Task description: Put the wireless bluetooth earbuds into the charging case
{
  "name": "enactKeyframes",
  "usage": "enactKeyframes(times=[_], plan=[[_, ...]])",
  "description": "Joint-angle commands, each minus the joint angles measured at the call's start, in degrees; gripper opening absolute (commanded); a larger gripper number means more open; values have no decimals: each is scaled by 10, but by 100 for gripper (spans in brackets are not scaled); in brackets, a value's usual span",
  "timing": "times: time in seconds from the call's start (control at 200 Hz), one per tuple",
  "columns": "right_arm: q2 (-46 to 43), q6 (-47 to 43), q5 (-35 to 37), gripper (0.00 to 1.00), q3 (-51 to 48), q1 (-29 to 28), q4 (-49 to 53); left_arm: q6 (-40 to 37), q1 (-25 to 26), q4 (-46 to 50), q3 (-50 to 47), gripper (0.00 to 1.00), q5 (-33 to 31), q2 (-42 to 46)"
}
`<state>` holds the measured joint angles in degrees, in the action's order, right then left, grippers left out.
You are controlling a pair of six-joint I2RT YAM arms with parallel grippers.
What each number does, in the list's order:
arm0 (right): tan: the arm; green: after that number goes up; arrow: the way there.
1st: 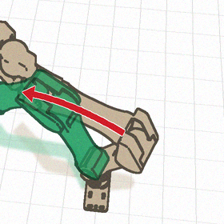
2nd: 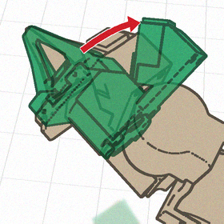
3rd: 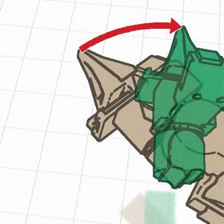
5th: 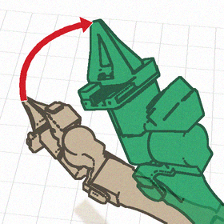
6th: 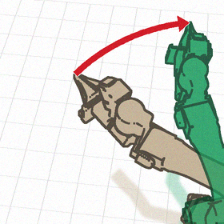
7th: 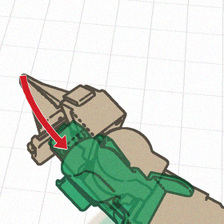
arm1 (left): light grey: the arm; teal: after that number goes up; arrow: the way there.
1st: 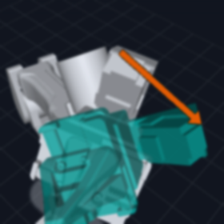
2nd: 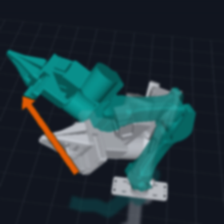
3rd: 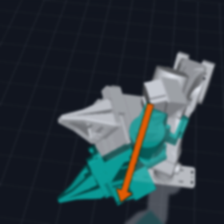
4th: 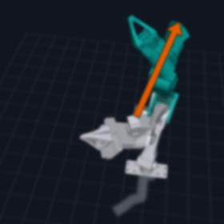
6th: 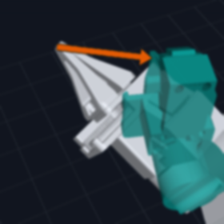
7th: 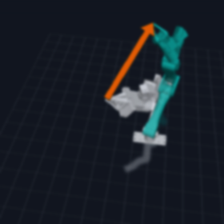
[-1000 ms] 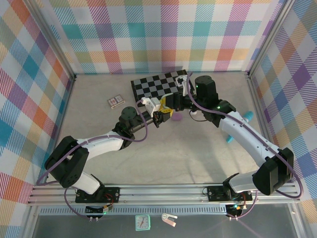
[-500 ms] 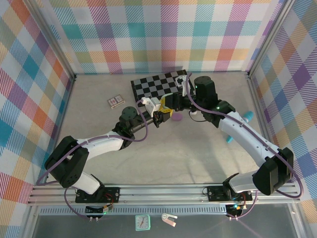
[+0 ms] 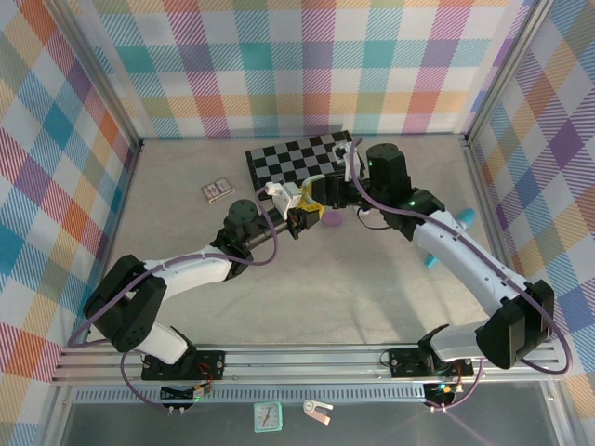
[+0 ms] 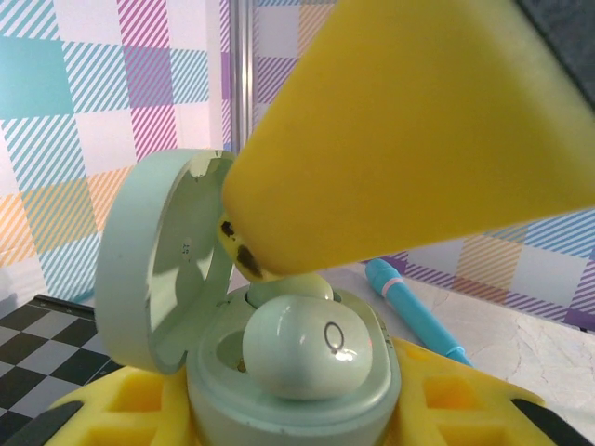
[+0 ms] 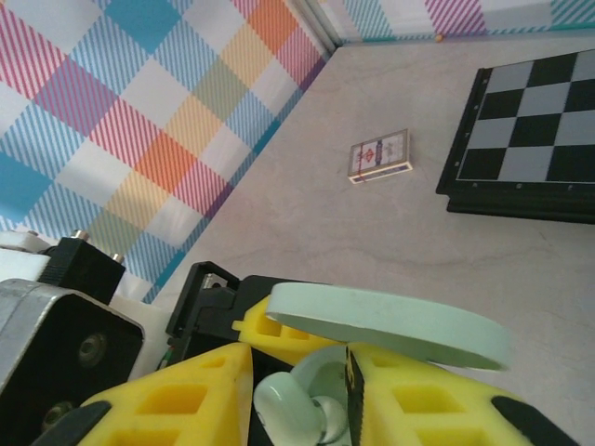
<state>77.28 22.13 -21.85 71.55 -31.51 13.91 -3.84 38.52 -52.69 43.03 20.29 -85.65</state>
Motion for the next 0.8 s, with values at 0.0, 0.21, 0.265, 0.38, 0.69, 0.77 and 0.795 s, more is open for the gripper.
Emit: enactKeyframes(times=[0.0,0.21,0.265,0.38,0.69,0.77,0.795], plan=[[-11,-19,24,35,-10,3,27,2,3,-58,28,31,6,29],[-22,-32,-5,36,-8,3,20,-4,3,-52,28,31,4,21],[-21,-39,-12,36,-6,3,23,-3,3,-53,27,31,3,18],[-17,-54,-26,37,-1,3,34,-3,3,-51,26,31,1,13],[5,-73,-42,39,8,0,47,-4,3,-42,28,31,4,10],[10,-75,-46,40,9,0,48,-4,3,-41,29,31,4,9],[10,-77,-47,39,9,0,48,-4,3,-41,29,31,5,9]])
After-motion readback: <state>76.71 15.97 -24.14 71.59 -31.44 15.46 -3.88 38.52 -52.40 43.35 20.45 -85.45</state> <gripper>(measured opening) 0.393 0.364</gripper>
